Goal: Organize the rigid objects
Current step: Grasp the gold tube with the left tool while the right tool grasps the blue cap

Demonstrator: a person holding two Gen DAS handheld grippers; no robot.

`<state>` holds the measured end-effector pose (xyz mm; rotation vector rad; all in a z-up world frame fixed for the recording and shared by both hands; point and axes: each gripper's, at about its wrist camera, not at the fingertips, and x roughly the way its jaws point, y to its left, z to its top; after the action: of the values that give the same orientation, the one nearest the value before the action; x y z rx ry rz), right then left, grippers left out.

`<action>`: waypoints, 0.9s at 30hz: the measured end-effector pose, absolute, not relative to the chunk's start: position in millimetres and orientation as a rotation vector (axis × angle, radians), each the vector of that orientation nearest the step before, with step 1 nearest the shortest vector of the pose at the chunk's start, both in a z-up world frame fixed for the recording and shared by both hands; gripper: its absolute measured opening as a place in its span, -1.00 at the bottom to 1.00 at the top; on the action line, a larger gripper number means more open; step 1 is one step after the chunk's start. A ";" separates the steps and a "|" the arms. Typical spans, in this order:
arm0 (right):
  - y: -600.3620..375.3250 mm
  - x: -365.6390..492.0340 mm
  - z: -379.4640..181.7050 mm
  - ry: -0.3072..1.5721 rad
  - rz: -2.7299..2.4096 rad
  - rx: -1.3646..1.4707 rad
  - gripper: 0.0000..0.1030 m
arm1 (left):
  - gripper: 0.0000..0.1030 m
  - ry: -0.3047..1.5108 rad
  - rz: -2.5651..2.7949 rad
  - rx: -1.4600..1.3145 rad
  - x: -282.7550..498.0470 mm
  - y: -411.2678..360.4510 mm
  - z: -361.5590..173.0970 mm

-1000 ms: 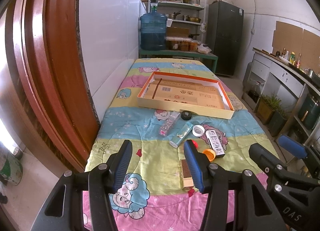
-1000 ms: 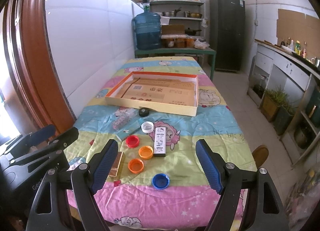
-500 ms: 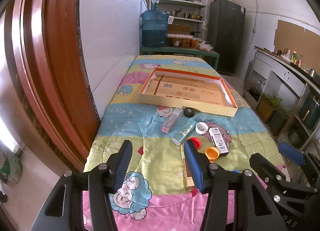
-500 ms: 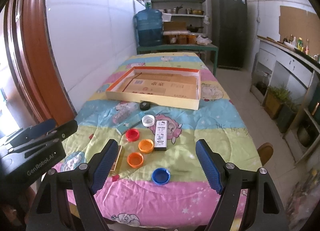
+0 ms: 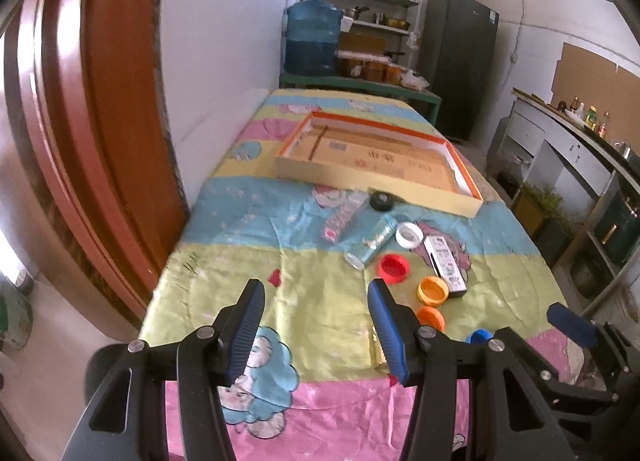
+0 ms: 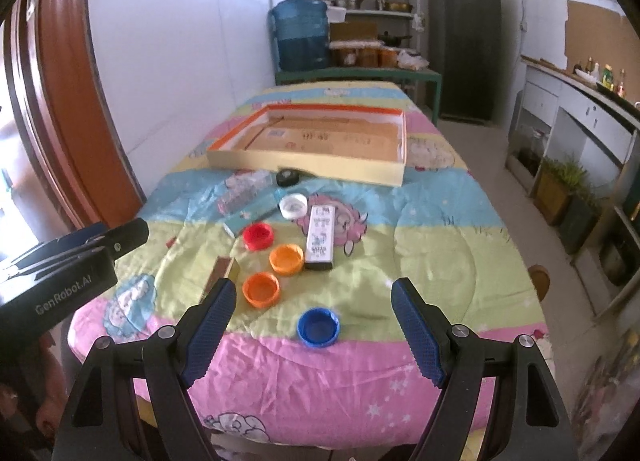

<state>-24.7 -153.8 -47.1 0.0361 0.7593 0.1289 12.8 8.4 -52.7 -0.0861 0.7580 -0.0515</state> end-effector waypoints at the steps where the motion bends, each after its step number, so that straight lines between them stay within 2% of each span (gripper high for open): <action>1: -154.6 -24.1 -52.4 0.768 0.123 0.032 0.57 | 0.05 0.766 -0.060 -0.084 13.6 5.6 -56.0; 15: -162.8 -18.2 -94.8 0.856 0.122 0.026 0.58 | 0.04 0.899 -0.206 -0.032 30.8 -36.6 -105.8; 18: -162.1 -15.3 -97.9 0.863 0.124 0.022 0.58 | -0.16 0.911 -0.206 -0.037 32.5 -34.4 -111.6; 23: -160.0 -10.4 -102.5 0.872 0.119 0.012 0.55 | -0.28 0.886 -0.208 -0.052 32.9 -27.9 -115.0; 24: -159.3 -10.1 -102.4 0.866 0.126 0.011 0.52 | -0.34 0.883 -0.208 -0.055 33.1 -26.8 -115.2; 25: -158.5 -9.1 -102.4 0.856 0.135 0.009 0.40 | -0.41 0.879 -0.205 -0.056 33.4 -25.7 -115.5; 26: -157.6 -9.3 -102.3 0.850 0.134 0.004 0.26 | -0.47 0.873 -0.201 -0.053 33.5 -24.7 -116.0; 27: -156.4 -8.5 -102.6 0.839 0.127 -0.012 0.01 | -0.58 0.871 -0.198 -0.050 33.4 -24.5 -115.7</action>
<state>-8.5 -156.4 -102.6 -0.0117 0.8388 0.1274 33.4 -24.5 -115.7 -0.0496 0.8709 -0.1981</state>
